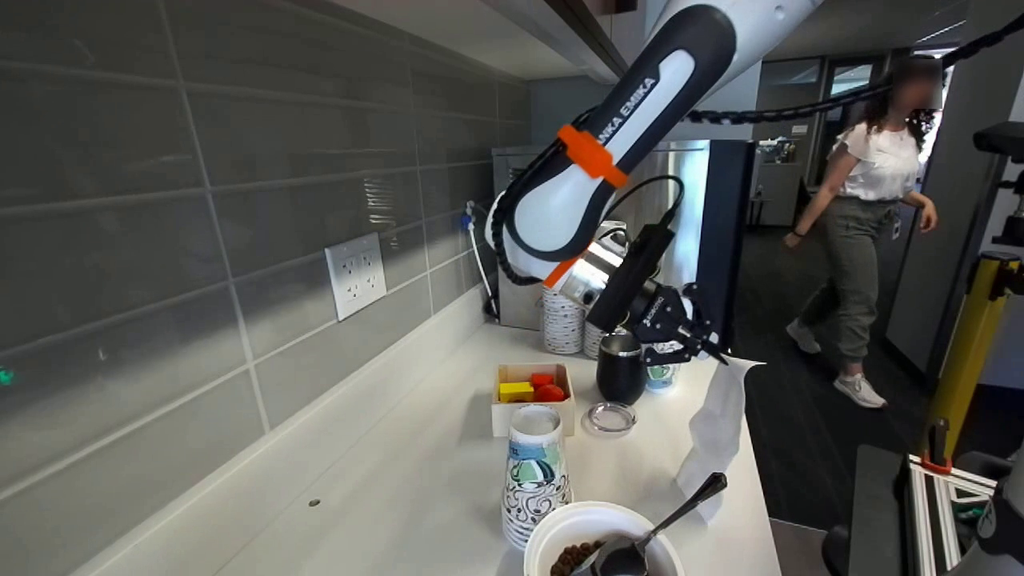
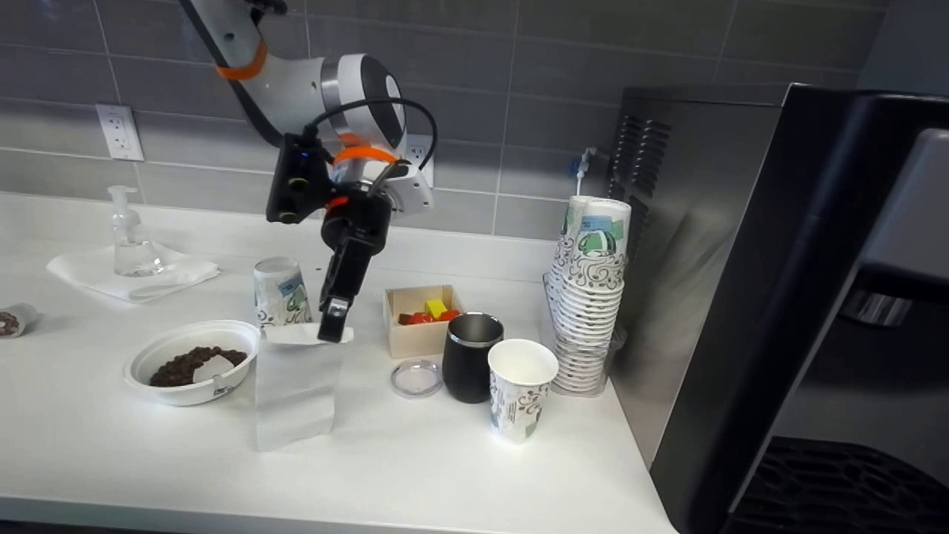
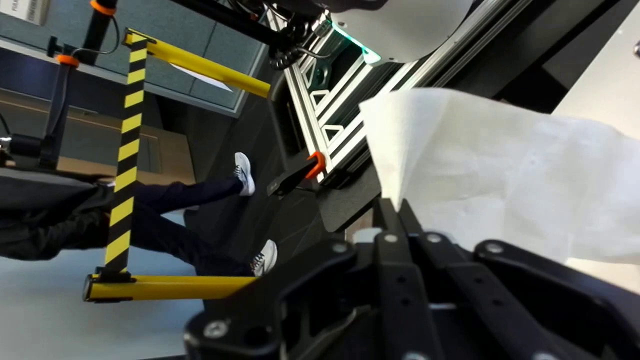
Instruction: Move the white paper to the left
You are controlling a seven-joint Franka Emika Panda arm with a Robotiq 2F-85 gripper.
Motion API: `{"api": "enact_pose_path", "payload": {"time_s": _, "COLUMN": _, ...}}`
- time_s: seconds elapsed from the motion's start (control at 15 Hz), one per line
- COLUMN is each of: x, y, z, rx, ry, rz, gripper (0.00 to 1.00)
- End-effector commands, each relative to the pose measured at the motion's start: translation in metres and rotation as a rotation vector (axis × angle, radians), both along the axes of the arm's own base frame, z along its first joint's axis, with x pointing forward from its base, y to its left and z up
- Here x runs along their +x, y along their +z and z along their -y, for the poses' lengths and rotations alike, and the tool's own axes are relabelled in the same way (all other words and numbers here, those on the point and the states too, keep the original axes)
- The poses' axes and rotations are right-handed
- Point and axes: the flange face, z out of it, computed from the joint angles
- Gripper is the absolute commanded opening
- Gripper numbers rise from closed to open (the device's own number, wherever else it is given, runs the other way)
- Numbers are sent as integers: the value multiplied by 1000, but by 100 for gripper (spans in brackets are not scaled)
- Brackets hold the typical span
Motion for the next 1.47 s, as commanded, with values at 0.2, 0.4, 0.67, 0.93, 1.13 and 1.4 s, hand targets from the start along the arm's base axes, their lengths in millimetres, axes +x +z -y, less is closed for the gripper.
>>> {"api": "enact_pose_path", "payload": {"time_s": 0.2, "x": -67, "y": 50, "z": 24, "rx": 97, "ry": -11, "rz": 250, "gripper": 0}}
{"api": "enact_pose_path", "payload": {"time_s": 0.4, "x": -79, "y": 67, "z": 29, "rx": 77, "ry": -22, "rz": 277, "gripper": 0}}
{"api": "enact_pose_path", "payload": {"time_s": 0.67, "x": -80, "y": 91, "z": 31, "rx": 57, "ry": -23, "rz": 310, "gripper": 0}}
{"api": "enact_pose_path", "payload": {"time_s": 0.93, "x": -59, "y": 92, "z": 20, "rx": 46, "ry": 13, "rz": 271, "gripper": 0}}
{"api": "enact_pose_path", "payload": {"time_s": 1.13, "x": -41, "y": 78, "z": 10, "rx": 61, "ry": 50, "rz": 224, "gripper": 0}}
{"api": "enact_pose_path", "payload": {"time_s": 1.4, "x": -23, "y": 70, "z": 8, "rx": 87, "ry": 86, "rz": 224, "gripper": 0}}
